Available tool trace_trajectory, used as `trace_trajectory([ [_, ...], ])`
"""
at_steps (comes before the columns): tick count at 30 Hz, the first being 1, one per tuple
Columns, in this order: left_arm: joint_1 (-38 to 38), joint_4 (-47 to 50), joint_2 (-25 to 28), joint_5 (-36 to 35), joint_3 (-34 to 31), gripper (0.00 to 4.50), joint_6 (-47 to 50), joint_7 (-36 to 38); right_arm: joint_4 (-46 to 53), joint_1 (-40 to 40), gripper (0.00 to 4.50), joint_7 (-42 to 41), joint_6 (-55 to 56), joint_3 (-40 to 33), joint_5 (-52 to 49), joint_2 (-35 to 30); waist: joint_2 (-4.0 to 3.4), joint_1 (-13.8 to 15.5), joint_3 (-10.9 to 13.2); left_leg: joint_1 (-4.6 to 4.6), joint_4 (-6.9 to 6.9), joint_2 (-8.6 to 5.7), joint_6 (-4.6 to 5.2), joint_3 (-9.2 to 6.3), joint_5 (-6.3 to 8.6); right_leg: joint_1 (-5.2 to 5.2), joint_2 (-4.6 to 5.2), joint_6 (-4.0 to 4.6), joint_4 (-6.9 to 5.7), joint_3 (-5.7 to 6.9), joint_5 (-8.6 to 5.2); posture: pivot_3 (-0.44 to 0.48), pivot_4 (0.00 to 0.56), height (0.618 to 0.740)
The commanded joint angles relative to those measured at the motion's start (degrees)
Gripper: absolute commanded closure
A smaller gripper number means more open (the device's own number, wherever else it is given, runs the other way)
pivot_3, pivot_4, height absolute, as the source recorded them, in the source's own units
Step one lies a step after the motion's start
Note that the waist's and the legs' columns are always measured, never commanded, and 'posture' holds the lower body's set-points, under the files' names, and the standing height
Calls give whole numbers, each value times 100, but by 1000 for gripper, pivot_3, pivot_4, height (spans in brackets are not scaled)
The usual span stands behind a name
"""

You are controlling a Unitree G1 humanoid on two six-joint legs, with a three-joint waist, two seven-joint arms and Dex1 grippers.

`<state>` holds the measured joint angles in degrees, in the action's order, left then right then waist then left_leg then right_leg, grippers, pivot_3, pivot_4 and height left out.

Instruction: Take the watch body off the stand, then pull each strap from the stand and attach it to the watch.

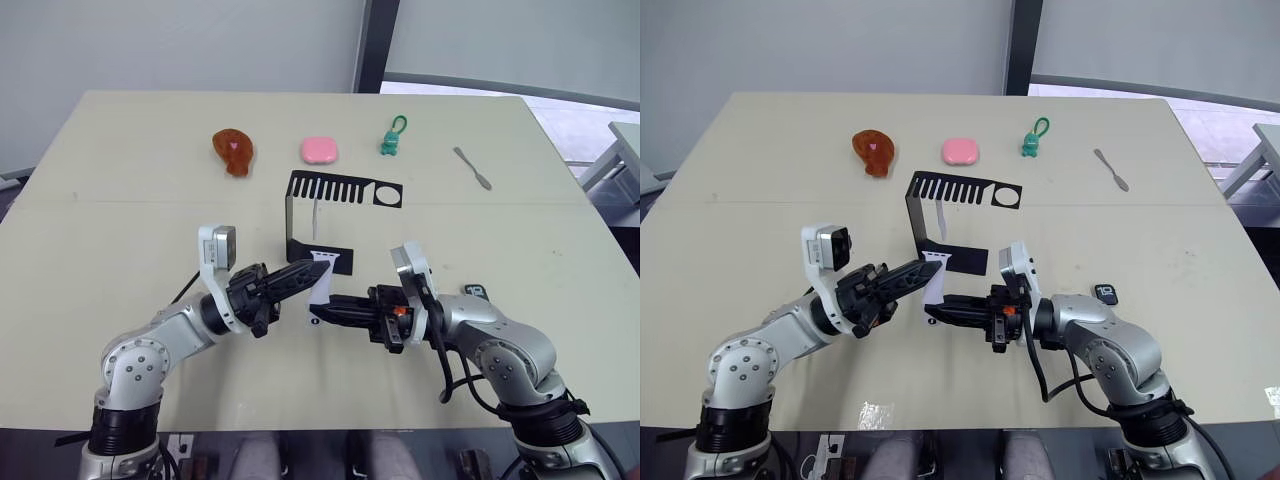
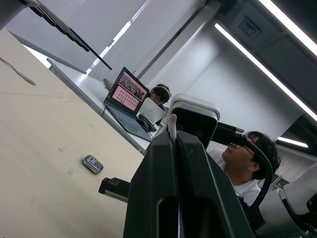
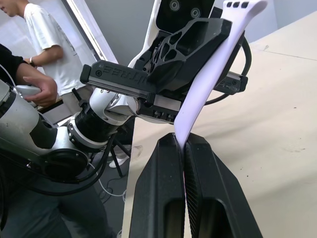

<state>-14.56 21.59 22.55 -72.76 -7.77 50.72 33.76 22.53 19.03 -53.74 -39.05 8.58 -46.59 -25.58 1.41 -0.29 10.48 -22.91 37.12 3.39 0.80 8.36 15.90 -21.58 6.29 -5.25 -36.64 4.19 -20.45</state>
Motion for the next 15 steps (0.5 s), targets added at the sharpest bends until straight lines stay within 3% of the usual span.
trace_trajectory([
  [1, -6, 149, -29, 15, 24, 4481, -144, 160, 286, -42, 4178, -121, -111, -18, -104, -168, 0, 2, 0, 0, 0, 0, 0, 0, 0, 0, 0, 0, 0, 0, 0, 0, 150, 740],
  [5, 39, 285, 73, 280, -73, 4500, -390, 248, 329, -249, 2654, -265, 119, -149, 202, -608, 0, 7, 0, -2, -1, 0, 1, -1, 0, 0, 0, 0, 5, 2, 0, 0, 150, 740],
  [10, 316, 542, 596, 1031, -349, 4500, -967, 571, 303, -876, 232, -245, 1022, -984, 705, -1079, -1, 13, 1, -7, -3, 0, 1, -2, 2, -1, 0, 0, 15, 5, 0, 0, 150, 740],
  [12, 453, 589, 821, 1361, -411, 4500, -1216, 753, 242, -1139, 109, -305, 1437, -1249, 968, -1254, -2, 19, 1, -9, -5, -1, 1, -2, 2, -1, 0, 0, 20, 8, 0, 0, 150, 740],
  [15, 888, 529, 1266, 2253, -702, 4500, -1985, 1107, -256, -2012, 109, -201, 2658, -2367, 1683, -1476, -2, 27, 1, -10, -9, -2, 0, -2, 4, -1, -1, 0, 29, 10, 0, 0, 150, 740],
])
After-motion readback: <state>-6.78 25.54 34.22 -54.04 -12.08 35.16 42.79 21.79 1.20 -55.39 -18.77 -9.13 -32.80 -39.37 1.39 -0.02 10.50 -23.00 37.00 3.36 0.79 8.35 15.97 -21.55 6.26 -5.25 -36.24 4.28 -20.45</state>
